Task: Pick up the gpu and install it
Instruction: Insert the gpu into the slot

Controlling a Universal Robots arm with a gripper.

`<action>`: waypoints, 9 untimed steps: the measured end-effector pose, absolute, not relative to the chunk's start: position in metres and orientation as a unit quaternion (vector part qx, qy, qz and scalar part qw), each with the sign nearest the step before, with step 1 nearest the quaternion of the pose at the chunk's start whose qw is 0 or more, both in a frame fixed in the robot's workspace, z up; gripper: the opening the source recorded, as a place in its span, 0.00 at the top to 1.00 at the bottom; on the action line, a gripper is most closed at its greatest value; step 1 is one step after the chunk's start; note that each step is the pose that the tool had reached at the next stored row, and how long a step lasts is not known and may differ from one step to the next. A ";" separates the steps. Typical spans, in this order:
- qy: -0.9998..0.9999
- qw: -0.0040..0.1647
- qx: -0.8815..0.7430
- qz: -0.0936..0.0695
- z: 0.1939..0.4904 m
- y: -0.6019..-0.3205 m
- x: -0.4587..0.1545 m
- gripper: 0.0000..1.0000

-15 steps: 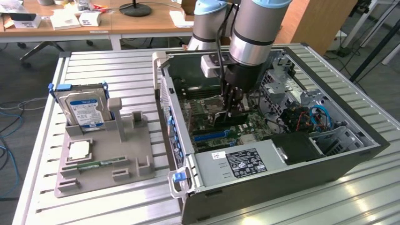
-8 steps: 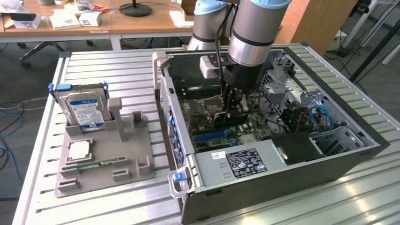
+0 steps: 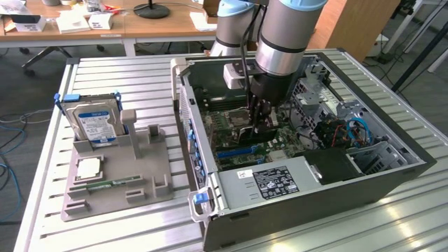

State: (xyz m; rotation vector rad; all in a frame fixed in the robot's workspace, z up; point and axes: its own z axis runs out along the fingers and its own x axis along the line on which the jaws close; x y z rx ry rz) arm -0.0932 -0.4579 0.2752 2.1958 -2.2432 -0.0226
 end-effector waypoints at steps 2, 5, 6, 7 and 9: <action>-0.715 0.001 0.700 -0.007 0.275 -0.458 -0.093 0.74; -0.715 0.001 0.700 -0.007 0.275 -0.458 -0.093 0.74; -0.715 0.001 0.699 -0.007 0.275 -0.458 -0.094 0.74; -0.715 0.001 0.699 -0.007 0.275 -0.458 -0.095 0.74; -0.715 0.001 0.700 -0.007 0.275 -0.458 -0.096 0.74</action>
